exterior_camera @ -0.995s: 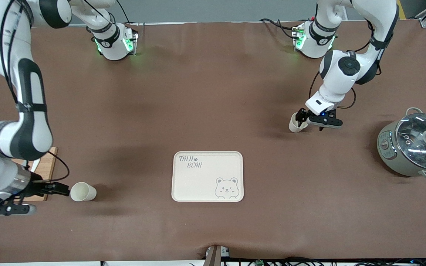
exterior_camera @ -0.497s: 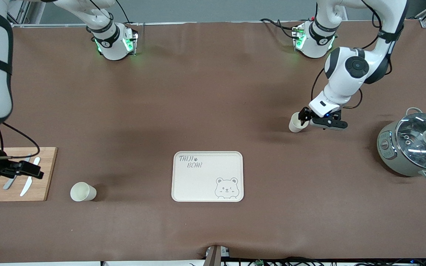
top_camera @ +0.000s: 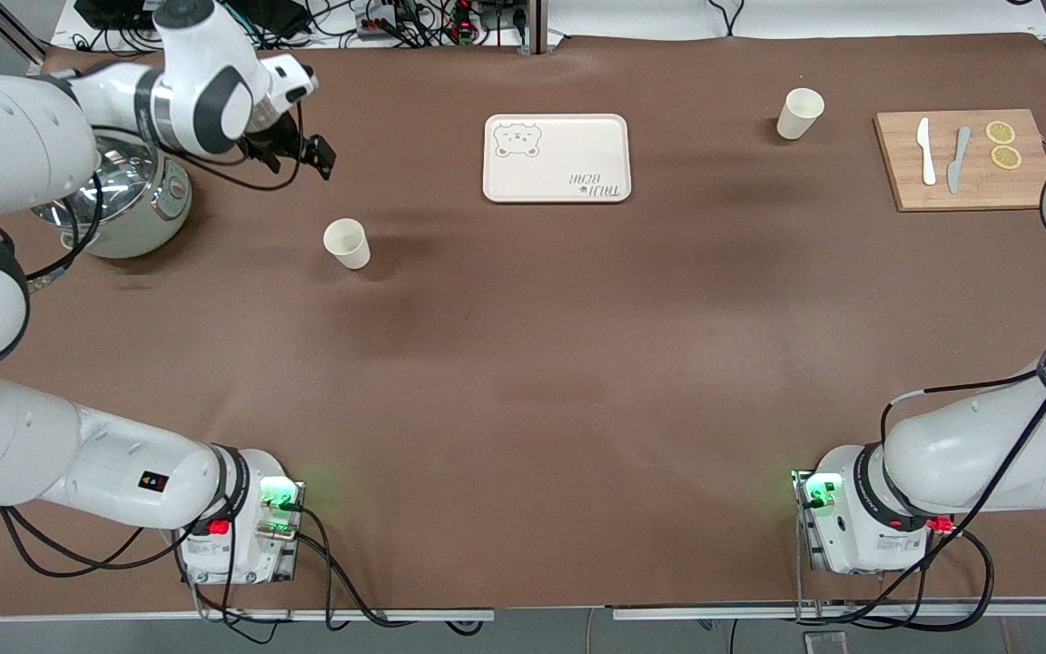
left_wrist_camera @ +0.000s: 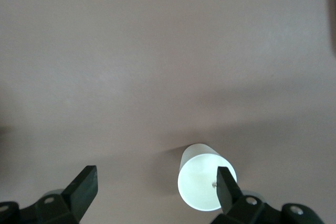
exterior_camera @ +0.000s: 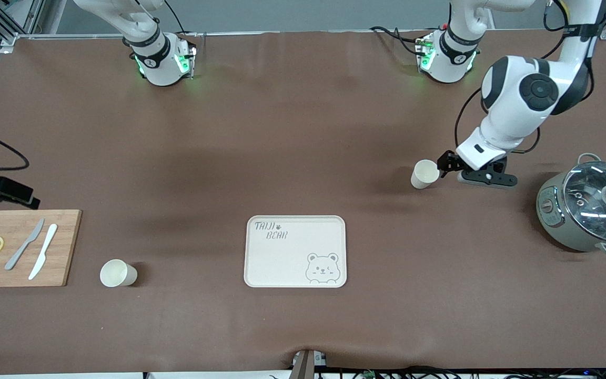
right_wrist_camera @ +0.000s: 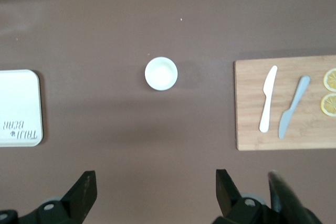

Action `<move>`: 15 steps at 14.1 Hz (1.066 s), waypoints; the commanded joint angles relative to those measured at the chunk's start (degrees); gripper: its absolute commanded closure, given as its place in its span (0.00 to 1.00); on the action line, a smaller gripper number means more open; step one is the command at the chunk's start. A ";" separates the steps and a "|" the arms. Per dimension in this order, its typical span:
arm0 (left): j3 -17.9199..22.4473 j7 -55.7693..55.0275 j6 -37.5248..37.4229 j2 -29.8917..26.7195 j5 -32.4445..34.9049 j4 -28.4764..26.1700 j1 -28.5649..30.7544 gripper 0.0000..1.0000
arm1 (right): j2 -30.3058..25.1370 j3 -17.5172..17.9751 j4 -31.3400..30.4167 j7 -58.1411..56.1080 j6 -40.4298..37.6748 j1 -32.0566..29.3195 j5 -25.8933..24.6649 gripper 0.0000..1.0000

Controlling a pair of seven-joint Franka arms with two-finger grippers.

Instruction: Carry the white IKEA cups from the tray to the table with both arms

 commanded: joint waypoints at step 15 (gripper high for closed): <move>-0.41 -0.19 -11.55 3.65 -0.83 17.00 0.12 0.00 | -16.78 1.21 -18.59 3.81 0.35 2.24 -5.06 0.00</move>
